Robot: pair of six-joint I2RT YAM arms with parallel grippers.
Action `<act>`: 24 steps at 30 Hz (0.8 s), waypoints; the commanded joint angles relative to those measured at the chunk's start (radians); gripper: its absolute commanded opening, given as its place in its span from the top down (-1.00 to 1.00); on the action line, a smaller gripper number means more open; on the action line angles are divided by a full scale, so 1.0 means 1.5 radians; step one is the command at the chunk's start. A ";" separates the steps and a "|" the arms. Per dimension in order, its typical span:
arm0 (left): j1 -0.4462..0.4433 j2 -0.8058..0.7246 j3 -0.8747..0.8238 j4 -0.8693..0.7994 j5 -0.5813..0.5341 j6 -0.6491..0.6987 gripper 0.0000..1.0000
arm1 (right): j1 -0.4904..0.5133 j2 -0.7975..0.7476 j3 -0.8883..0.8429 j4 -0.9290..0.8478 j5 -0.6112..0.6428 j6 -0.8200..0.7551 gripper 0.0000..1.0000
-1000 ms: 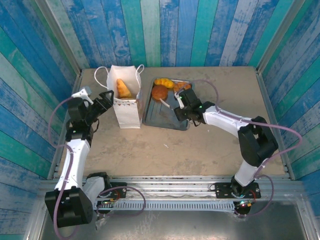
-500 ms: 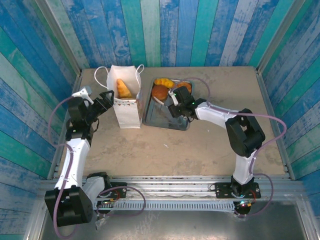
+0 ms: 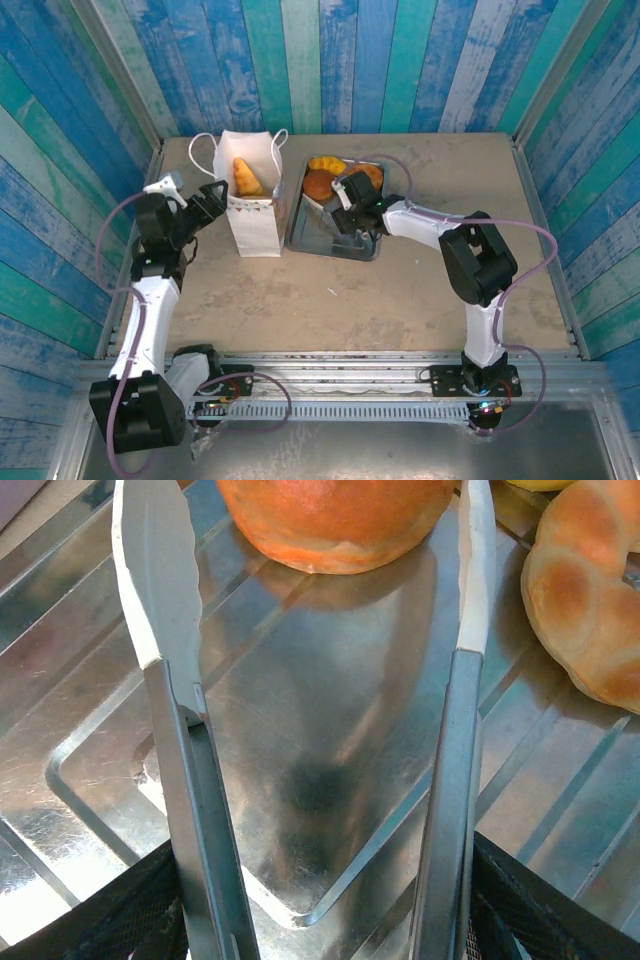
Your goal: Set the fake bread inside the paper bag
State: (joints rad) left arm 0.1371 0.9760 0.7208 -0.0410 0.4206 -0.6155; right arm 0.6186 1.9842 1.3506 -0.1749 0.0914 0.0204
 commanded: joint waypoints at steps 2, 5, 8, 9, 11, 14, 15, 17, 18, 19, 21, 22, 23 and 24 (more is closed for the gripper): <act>-0.001 -0.002 0.019 -0.014 -0.006 0.019 -0.88 | -0.003 0.017 0.029 0.007 0.013 -0.003 -0.34; -0.001 -0.003 0.019 -0.016 -0.007 0.022 -0.88 | -0.004 0.024 0.037 0.002 0.013 -0.003 -0.34; -0.002 -0.005 0.019 -0.018 -0.008 0.022 -0.88 | -0.004 0.032 0.044 -0.005 0.015 -0.003 -0.34; -0.001 -0.005 0.019 -0.018 -0.009 0.023 -0.88 | -0.004 0.034 0.046 -0.008 0.017 -0.004 -0.34; -0.002 -0.007 0.019 -0.020 -0.009 0.023 -0.88 | -0.004 0.038 0.051 -0.015 0.023 -0.006 -0.34; -0.002 -0.007 0.018 -0.020 -0.010 0.023 -0.88 | -0.004 0.046 0.059 -0.029 0.030 -0.008 -0.33; -0.002 -0.007 0.017 -0.021 -0.010 0.023 -0.88 | -0.003 0.048 0.060 -0.032 0.031 -0.007 -0.32; -0.002 -0.007 0.016 -0.021 -0.010 0.023 -0.88 | -0.004 0.051 0.062 -0.034 0.033 -0.007 -0.31; -0.002 -0.007 0.016 -0.022 -0.009 0.024 -0.88 | -0.004 0.052 0.062 -0.035 0.033 -0.007 -0.29; -0.001 -0.007 0.016 -0.022 -0.010 0.025 -0.88 | -0.004 0.053 0.063 -0.035 0.032 -0.006 -0.27; -0.001 -0.009 0.017 -0.024 -0.010 0.024 -0.88 | -0.004 0.054 0.066 -0.034 0.030 -0.003 -0.24; -0.001 -0.009 0.018 -0.025 -0.012 0.025 -0.88 | -0.004 0.054 0.066 -0.034 0.028 -0.002 -0.23; -0.002 -0.010 0.018 -0.026 -0.012 0.025 -0.88 | -0.003 0.053 0.067 -0.033 0.025 0.000 -0.21; -0.002 -0.012 0.020 -0.027 -0.012 0.026 -0.88 | -0.003 0.052 0.067 -0.033 0.025 0.002 -0.19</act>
State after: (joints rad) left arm 0.1371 0.9752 0.7212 -0.0765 0.4133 -0.5980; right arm 0.6155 2.0495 1.4239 -0.2256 0.1238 0.0177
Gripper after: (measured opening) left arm 0.941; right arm 0.602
